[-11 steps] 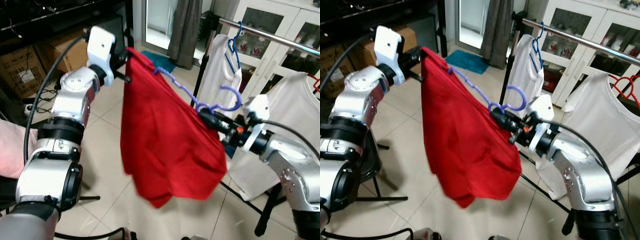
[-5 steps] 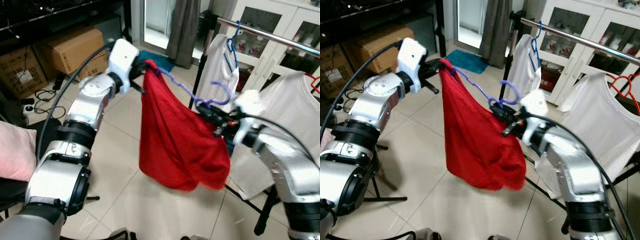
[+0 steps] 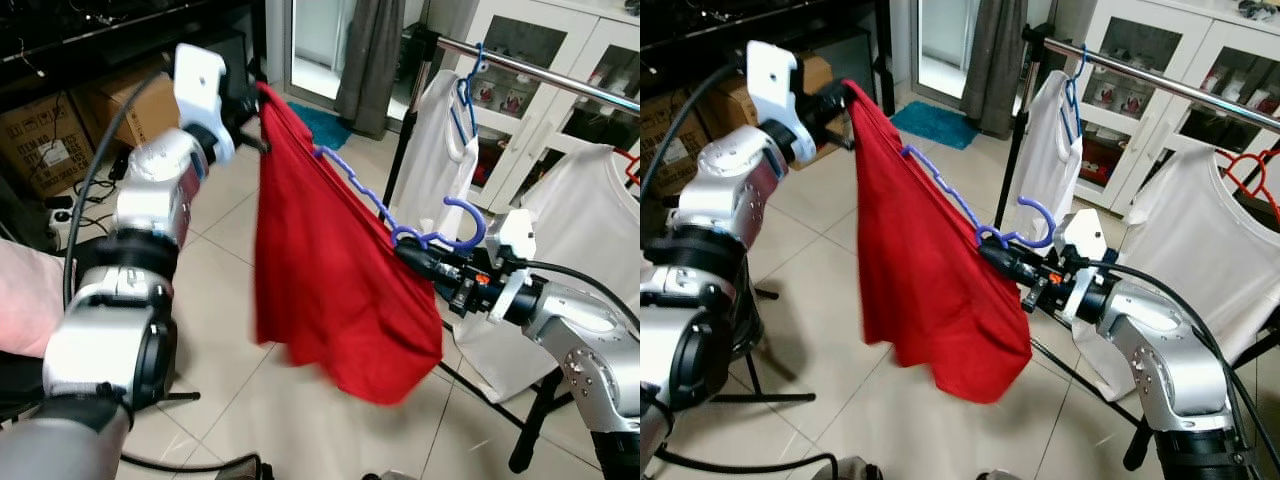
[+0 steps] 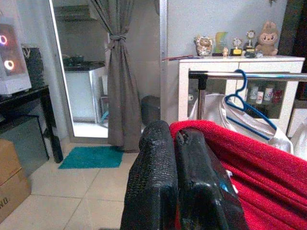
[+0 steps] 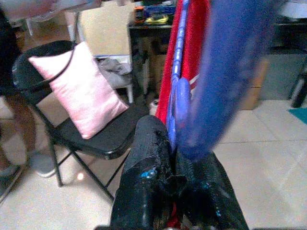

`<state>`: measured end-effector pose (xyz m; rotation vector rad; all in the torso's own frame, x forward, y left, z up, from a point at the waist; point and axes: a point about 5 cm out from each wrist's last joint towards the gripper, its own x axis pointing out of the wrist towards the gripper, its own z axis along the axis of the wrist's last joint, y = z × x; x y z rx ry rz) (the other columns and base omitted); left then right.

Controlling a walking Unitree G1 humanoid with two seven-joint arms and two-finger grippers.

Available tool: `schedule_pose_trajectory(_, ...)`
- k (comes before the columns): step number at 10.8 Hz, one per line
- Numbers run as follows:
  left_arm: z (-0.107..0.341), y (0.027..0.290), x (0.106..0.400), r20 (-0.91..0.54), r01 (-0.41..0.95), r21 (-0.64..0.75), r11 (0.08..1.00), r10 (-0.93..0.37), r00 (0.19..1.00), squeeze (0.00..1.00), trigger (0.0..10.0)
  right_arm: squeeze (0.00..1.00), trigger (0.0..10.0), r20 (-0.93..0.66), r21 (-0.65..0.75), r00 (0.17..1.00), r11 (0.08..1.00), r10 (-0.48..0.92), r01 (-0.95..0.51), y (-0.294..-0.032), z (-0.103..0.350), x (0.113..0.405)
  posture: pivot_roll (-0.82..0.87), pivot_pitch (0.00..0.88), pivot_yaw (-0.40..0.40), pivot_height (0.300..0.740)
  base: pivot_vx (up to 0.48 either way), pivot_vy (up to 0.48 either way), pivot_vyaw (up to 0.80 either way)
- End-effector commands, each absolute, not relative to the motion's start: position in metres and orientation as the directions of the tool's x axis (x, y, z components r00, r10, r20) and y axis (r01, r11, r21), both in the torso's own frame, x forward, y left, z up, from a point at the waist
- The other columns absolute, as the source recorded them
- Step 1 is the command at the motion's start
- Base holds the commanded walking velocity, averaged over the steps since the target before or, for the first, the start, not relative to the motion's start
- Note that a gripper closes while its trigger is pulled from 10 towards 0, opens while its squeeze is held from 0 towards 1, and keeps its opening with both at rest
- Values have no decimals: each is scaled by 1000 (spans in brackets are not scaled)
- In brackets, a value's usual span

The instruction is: Hang hanger

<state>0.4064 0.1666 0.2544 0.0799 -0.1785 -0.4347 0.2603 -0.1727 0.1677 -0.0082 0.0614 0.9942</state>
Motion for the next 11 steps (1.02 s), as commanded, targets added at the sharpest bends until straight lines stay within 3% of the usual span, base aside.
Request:
schedule_pose_trajectory(1, 273, 178, 407, 210, 373, 151, 915, -398, 893, 0, 0, 0, 0, -192, -21, 523, 529, 830, -848, -177, 157, 256, -67, 0, -26, 740, 0, 0, 0)
schedule_pose_trajectory(2, 272, 165, 405, 175, 453, 210, 867, -489, 855, 0, 0, 0, 0, -281, -114, 585, 579, 761, -807, -180, 151, 265, -67, 0, -25, 740, 0, 0, 0)
schedule_pose_trajectory(4, 252, 130, 401, 39, 592, 316, 741, -634, 773, 0, 0, 0, 0, -240, -179, 736, 716, 634, -675, -167, 171, 292, -71, 0, -19, 740, 0, 0, 0)
schedule_pose_trajectory(5, 250, 125, 401, 34, 596, 319, 737, -637, 770, 0, 0, 0, 0, -229, -186, 722, 699, 653, -691, -161, 176, 293, -72, 0, -16, 740, 0, 0, 0)
schedule_pose_trajectory(6, 252, 123, 401, 46, 596, 309, 741, -637, 769, 0, 0, 0, 0, -272, -242, 658, 612, 702, -753, -157, 175, 286, -72, 0, -17, 740, 0, 0, 0)
schedule_pose_trajectory(9, 272, 137, 403, 127, 573, 255, 779, -614, 779, 0, 0, 0, 0, -416, -255, 569, 510, 710, -822, -170, 156, 271, -74, 0, -14, 740, 0, 0, 0)
schedule_pose_trajectory(10, 276, 144, 404, 154, 561, 212, 800, -594, 790, 0, 0, 0, 0, -387, -220, 589, 549, 710, -806, -177, 154, 272, -74, 0, -14, 740, 0, 0, 0)
schedule_pose_trajectory(11, 274, 154, 407, 156, 513, 191, 837, -542, 826, 0, 0, 0, 0, -253, -113, 606, 599, 754, -792, -180, 161, 273, -77, 0, -10, 740, 0, 0, 0)
